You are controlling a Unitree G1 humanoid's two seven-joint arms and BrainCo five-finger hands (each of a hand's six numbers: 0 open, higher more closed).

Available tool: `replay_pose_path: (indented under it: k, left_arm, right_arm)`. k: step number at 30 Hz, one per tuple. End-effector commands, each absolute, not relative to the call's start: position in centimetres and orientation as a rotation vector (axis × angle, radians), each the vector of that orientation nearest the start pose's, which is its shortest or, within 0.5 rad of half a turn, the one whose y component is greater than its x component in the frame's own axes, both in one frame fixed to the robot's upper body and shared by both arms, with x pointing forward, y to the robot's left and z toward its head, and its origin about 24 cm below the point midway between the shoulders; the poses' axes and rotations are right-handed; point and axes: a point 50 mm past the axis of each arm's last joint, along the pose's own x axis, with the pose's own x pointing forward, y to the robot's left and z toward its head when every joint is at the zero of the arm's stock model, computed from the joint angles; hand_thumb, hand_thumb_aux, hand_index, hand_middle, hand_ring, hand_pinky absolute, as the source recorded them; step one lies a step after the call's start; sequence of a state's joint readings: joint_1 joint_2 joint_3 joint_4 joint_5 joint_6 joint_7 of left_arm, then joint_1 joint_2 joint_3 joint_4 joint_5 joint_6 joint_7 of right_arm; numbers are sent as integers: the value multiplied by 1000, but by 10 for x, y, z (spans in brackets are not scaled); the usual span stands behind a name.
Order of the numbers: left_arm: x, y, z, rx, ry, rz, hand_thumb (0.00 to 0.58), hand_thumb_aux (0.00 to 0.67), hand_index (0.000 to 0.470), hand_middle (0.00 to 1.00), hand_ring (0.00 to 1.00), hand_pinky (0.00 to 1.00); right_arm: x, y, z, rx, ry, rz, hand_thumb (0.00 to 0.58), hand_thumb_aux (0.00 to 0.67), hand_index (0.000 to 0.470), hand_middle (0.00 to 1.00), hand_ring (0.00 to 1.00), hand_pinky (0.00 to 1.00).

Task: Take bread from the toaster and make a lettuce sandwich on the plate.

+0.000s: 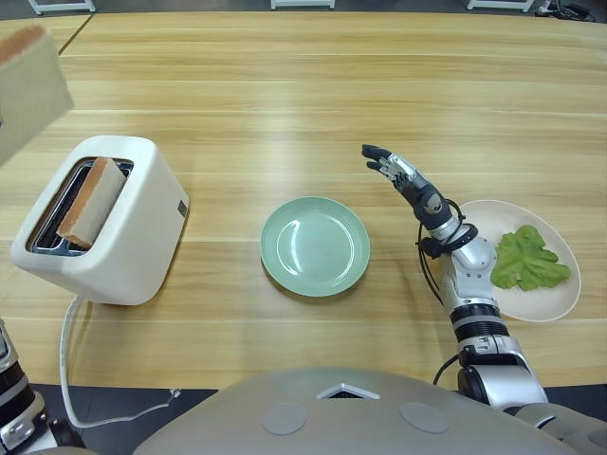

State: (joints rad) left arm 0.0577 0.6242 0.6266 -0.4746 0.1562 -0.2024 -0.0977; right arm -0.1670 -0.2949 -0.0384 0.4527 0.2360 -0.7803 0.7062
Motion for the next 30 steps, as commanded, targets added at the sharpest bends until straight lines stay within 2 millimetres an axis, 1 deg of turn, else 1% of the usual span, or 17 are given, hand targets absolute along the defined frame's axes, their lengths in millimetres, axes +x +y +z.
replay_pose_path:
  k: [1, 5, 8, 12, 16, 19, 21, 24, 27, 30]
  left_arm:
    - [204, 254, 233, 951, -685, 128, 580, 670, 470, 0, 0, 0]
    - [224, 214, 200, 894, -605, -80, 580, 670, 470, 0, 0, 0]
    - [233, 182, 178, 881, -578, -204, 580, 670, 470, 0, 0, 0]
    - [238, 152, 159, 960, -587, -279, 580, 670, 470, 0, 0, 0]
    - [243, 129, 134, 1106, -595, -310, 580, 670, 470, 0, 0, 0]
    - [241, 111, 111, 1184, -598, -358, 580, 670, 470, 0, 0, 0]
    - [237, 100, 98, 1198, -604, -387, 580, 670, 470, 0, 0, 0]
    - [230, 91, 86, 1223, -623, -397, 580, 670, 470, 0, 0, 0]
    - [223, 83, 73, 1250, -640, -443, 580, 670, 470, 0, 0, 0]
    - [218, 82, 62, 1258, -617, -464, 580, 670, 470, 0, 0, 0]
  right_arm:
    - [265, -188, 66, -263, -476, 619, 0, 0, 0, 0, 0, 0]
    - [269, -184, 69, -267, -487, 633, 0, 0, 0, 0, 0, 0]
    - [271, -184, 72, -276, -498, 637, 0, 0, 0, 0, 0, 0]
    - [273, -186, 76, -298, -510, 633, 0, 0, 0, 0, 0, 0]
    - [273, -193, 84, -355, -528, 621, 0, 0, 0, 0, 0, 0]
    - [268, -206, 98, -449, -555, 602, 0, 0, 0, 0, 0, 0]
    - [261, -218, 110, -540, -562, 594, 0, 0, 0, 0, 0, 0]
    - [248, -235, 122, -732, -524, 616, 0, 0, 0, 0, 0, 0]
    - [237, -258, 120, -979, -401, 609, 0, 0, 0, 0, 0, 0]
    - [228, -286, 114, -1137, -250, 571, 0, 0, 0, 0, 0, 0]
